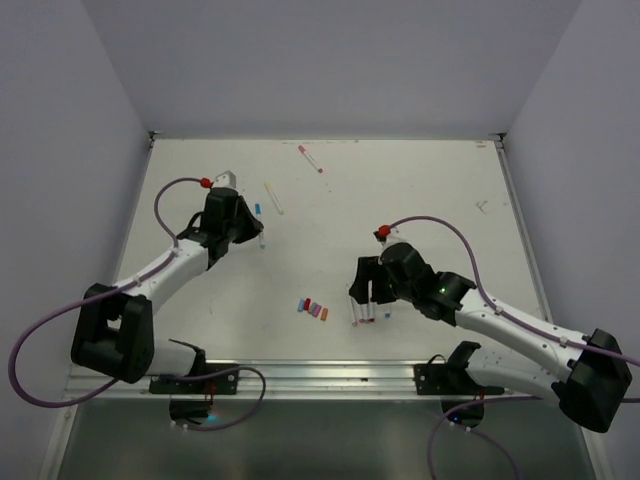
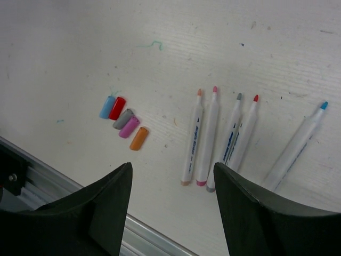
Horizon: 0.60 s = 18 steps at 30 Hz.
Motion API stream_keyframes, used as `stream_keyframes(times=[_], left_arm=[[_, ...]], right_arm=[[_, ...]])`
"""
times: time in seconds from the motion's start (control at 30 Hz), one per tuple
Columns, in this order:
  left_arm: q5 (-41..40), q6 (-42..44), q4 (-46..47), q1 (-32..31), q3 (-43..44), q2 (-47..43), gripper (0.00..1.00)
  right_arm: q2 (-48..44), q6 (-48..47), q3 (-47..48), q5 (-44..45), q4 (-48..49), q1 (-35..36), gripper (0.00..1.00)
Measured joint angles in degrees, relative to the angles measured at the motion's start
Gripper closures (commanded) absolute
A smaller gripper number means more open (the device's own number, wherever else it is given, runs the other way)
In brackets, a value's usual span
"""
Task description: Open the pen caps
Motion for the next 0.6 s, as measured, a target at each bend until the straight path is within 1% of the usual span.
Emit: stream_keyframes(times=[0.2,0.3,0.47,0.6], left_arm=[[9.35,-1.84,8.76,-2.71,-5.66,-5.79,1.00],[13.14,-4.15,14.38,-5.03,-8.98,-9.22,1.00],[16.33,-7.54,23.47,-9.07,-13.79,-12.48,1.00],[18.18,-11.82,30.80,-11.21,-17.90,-13.53,1.00]], right_arm=[[2.34,-0.76,0.09,-7.08,6.14,0.00,0.35],[4.09,-1.05,0.31,-13.18,11.32,-0.09,0.35],[7.96,-0.76,1.11,-21.99,20.50,-0.09,0.35],[8.74,-0.37,1.14,-25.14,25.86,-0.11,0.35]])
